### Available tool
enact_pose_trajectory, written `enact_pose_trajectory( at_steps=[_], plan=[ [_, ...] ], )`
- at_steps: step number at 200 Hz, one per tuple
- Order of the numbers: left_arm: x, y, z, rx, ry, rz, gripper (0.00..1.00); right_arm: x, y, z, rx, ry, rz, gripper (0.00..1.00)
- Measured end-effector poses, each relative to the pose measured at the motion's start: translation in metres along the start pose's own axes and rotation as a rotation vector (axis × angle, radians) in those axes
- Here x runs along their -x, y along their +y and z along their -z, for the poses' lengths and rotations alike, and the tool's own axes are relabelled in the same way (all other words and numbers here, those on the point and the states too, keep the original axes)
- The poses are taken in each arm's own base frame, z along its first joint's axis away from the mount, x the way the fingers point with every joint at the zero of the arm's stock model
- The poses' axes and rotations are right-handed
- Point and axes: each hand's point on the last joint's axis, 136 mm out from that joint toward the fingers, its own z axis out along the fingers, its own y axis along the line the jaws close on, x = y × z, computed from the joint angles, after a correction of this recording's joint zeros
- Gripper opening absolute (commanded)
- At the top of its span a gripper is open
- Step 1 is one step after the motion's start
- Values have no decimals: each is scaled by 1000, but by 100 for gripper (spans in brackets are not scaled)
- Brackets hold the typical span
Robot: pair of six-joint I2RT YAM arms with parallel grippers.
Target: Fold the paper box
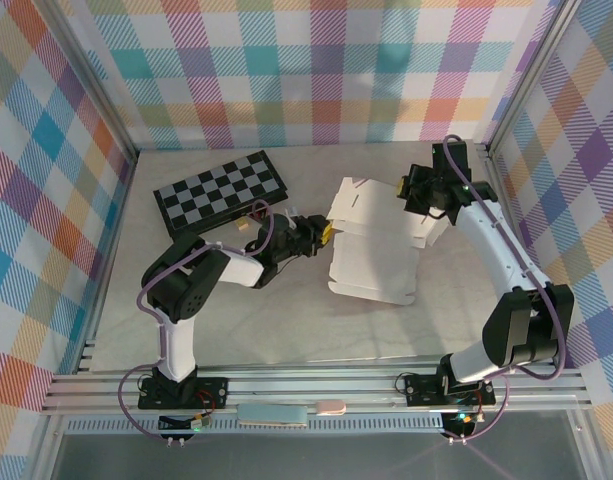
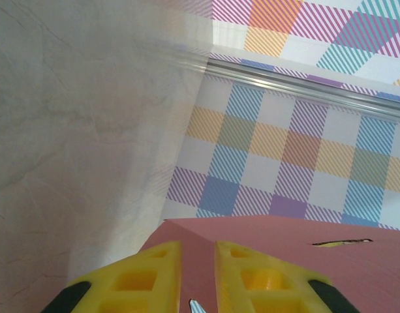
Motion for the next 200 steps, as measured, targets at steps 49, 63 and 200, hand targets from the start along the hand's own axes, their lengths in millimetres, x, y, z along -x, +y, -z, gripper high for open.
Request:
enact_pose_trajectory(
  at_steps=[49, 63, 200],
  plan=[
    [-10, -2, -3, -9, 4, -3, 19, 3, 6, -5, 4, -6, -9, 0],
    [-16, -2, -5, -11, 12, -6, 19, 4, 10, -4, 14, -9, -11, 0],
    [-32, -26, -19, -69, 18, -29, 19, 9, 36, -1, 63, -26, -24, 0]
  ],
)
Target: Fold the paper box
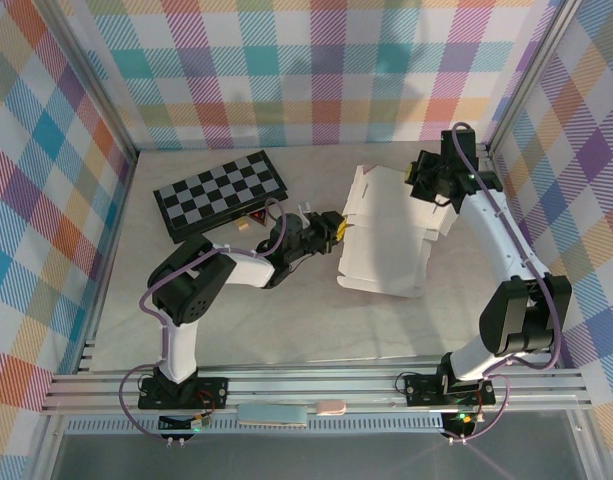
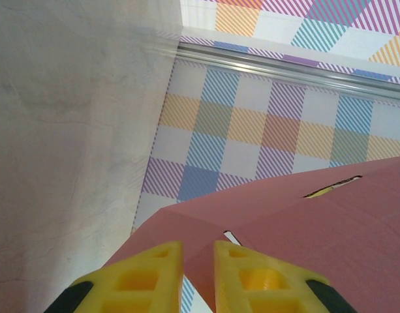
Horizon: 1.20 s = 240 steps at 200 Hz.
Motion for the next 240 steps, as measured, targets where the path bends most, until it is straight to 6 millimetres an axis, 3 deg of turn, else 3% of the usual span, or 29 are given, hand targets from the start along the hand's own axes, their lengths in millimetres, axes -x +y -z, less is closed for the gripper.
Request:
enact_pose_trajectory(
  at_steps=[46, 99, 141, 192, 240],
  plan=[
    [-14, -1, -3, -2, 26, -28, 20, 3, 3, -1, 2, -6, -5, 0],
    [-15, -1, -4, 1, 33, -42, 23, 2, 6, 1, 6, 4, -6, 0],
    [-17, 3, -8, 79, 40, -149, 28, 4, 6, 1, 8, -3, -10, 0],
    [-17, 9, 9, 256, 13, -316, 34, -19, -2, -3, 1, 19, 26, 0],
    [-9, 37, 18, 391, -3, -384, 34, -50, -19, -7, -22, 58, 77, 0]
  ],
)
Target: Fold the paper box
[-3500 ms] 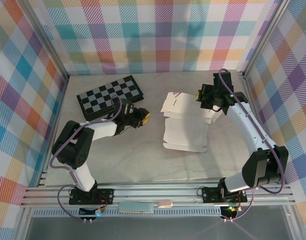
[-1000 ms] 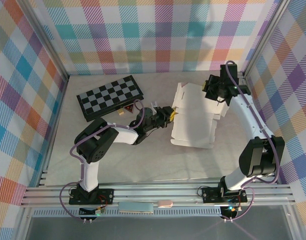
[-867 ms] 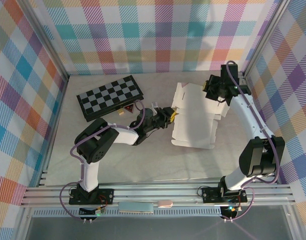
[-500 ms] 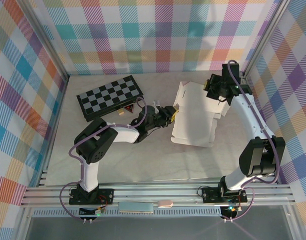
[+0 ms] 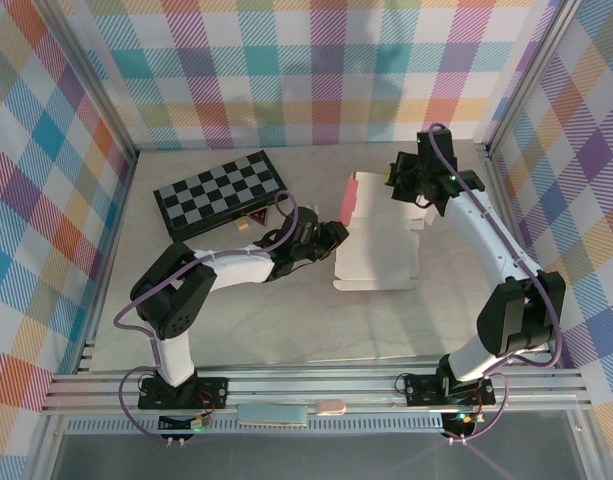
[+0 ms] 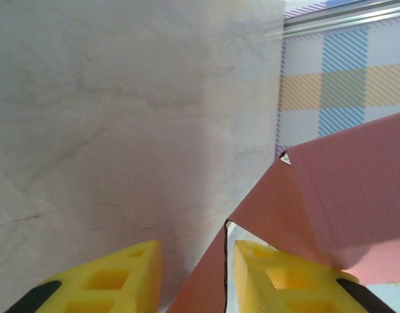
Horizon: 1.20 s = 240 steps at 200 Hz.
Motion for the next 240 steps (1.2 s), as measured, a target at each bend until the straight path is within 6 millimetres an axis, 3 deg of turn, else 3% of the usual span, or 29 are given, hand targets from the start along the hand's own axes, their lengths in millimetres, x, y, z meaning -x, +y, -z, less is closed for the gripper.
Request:
enact_pose_trajectory(
  at_steps=[27, 45, 85, 115, 148, 187, 209, 240],
  plan=[
    [-1, 9, 2, 35, 0, -13, 38, -4, -6, -2, -2, 1, -8, 0],
    [-1, 12, 13, 44, -3, -13, 44, 1, -12, -5, -6, -14, -42, 0],
    [-7, 6, 61, 28, 26, -39, 50, 5, -21, -19, 14, -3, 18, 0],
    [-12, 23, 107, 45, 37, -49, 51, -8, -23, -31, 61, 37, 113, 0],
    [5, 40, 141, 96, 0, -52, 47, -28, -24, -52, 100, 89, 230, 0],
    [54, 64, 174, 167, -116, -29, 37, -58, -33, -77, 165, 192, 408, 0],
    [66, 79, 181, 211, -136, -31, 33, -66, -46, -86, 214, 256, 478, 0],
    [64, 93, 174, 255, -104, -63, 30, -71, -68, -98, 258, 346, 557, 0]
  ],
)
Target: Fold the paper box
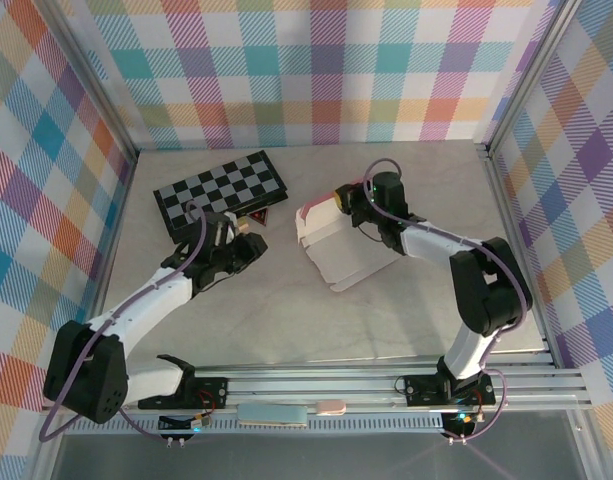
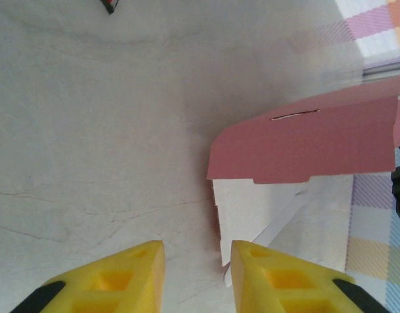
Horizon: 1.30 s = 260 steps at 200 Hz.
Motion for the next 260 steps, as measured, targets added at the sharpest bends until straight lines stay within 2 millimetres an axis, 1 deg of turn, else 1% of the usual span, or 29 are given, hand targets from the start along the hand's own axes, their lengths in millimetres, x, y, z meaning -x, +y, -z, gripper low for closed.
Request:
enact_pose_trajectory(
  at_steps=[19, 33, 47, 69, 95, 111, 123, 160, 219, 260],
  plan=[
    [-2, 5, -8, 15, 17, -19, 28, -8, -12, 0, 28, 46, 33, 0],
    [-3, 7, -15, 13, 25, -39, 25, -12, -17, 1, 50, 71, 51, 0],
    [-2, 6, -22, 2, 28, -66, 23, -15, -18, 2, 72, 92, 69, 0],
    [-4, 3, -36, -23, 37, -135, 22, -15, -17, 3, 107, 115, 90, 0],
    [-21, -1, -55, -44, 81, -242, 22, -16, -20, 2, 128, 143, 101, 0],
    [-31, -3, -63, -51, 102, -290, 22, -18, -25, 4, 131, 157, 106, 0],
    [-35, -3, -65, -53, 111, -311, 22, -18, -28, 6, 133, 163, 114, 0],
    [-38, -10, -67, -71, 105, -359, 22, -16, -35, 11, 139, 176, 127, 0],
    [-40, -9, -70, -66, 106, -458, 23, -17, -38, 10, 117, 200, 149, 0],
    [-36, -14, -81, -74, 113, -572, 30, -18, -34, 2, 83, 224, 154, 0]
  ],
)
